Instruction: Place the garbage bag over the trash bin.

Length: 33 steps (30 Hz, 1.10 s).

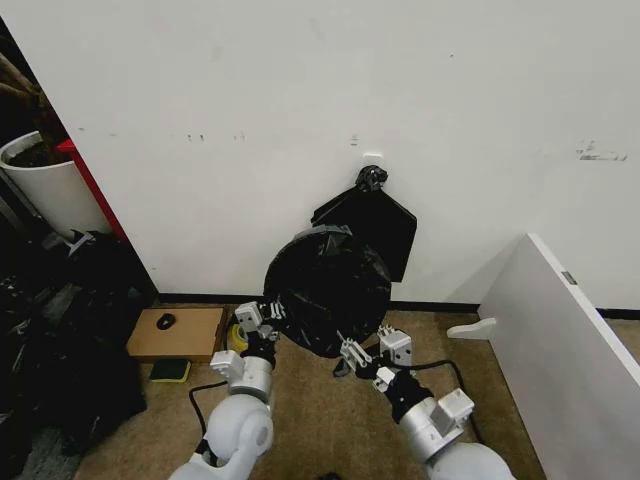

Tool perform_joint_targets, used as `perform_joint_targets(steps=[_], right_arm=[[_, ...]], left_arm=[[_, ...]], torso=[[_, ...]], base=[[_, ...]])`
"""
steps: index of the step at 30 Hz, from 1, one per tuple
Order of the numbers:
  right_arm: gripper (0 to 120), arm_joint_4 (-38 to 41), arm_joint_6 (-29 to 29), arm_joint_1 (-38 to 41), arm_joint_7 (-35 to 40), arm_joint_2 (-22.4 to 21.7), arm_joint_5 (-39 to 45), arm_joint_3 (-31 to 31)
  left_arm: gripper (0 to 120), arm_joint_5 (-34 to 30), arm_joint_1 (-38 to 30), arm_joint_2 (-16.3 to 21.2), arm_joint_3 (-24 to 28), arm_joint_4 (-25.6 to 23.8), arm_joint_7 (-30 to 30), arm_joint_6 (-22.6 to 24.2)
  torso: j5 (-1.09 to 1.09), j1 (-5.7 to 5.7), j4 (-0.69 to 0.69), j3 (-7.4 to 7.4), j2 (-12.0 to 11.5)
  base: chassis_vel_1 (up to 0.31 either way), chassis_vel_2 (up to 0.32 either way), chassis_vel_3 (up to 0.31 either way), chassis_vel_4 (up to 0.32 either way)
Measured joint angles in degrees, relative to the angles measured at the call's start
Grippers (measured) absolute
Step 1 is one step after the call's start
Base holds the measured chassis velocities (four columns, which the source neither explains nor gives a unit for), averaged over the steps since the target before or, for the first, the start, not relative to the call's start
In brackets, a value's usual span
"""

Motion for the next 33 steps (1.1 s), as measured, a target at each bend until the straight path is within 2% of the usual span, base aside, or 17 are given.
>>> perform_joint_targets(steps=[1,5,6,10,20,33], right_arm=[[32,0.00,0.00,0.00,0.00,0.00,0.00,0.00],[13,-4.03,-1.94,4.66,3.68,2.32,0.72,-3.00],[13,-4.03,-1.94,4.66,3.68,2.32,0.72,-3.00],[0,-7.64,-5.03,8.61,9.40,4.27,-0.40,-5.09],[0,-11.31,-11.24,13.46,21.71,5.91,-0.97,-6.16],[0,-18.27,-14.02,19.76,27.35,10.96,-2.62,-7.68]], left_arm=[[0,0.00,0.00,0.00,0.00,0.00,0.00,0.00],[0,0.23,-0.36,-1.39,2.80,1.48,-0.36,0.06],[0,0.23,-0.36,-1.39,2.80,1.48,-0.36,0.06],[0,0.50,-0.51,-1.43,3.94,2.34,-0.39,0.09],[0,3.36,-0.52,-1.29,4.77,4.40,-0.60,-1.60],[0,5.71,-0.15,-1.66,6.40,5.06,0.12,-2.08]], torso=[[0.00,0.00,0.00,0.00,0.00],[-0.01,0.00,-0.01,0.00,0.00],[-0.01,0.00,-0.01,0.00,0.00],[-0.01,0.00,0.01,0.00,0.00],[-0.01,0.00,0.00,0.00,0.00],[-0.01,0.00,0.00,0.00,0.00]], base=[[0.000,0.000,0.000,0.000],[0.000,0.000,0.000,0.000],[0.000,0.000,0.000,0.000],[0.000,0.000,0.000,0.000],[0.000,0.000,0.000,0.000],[0.000,0.000,0.000,0.000]])
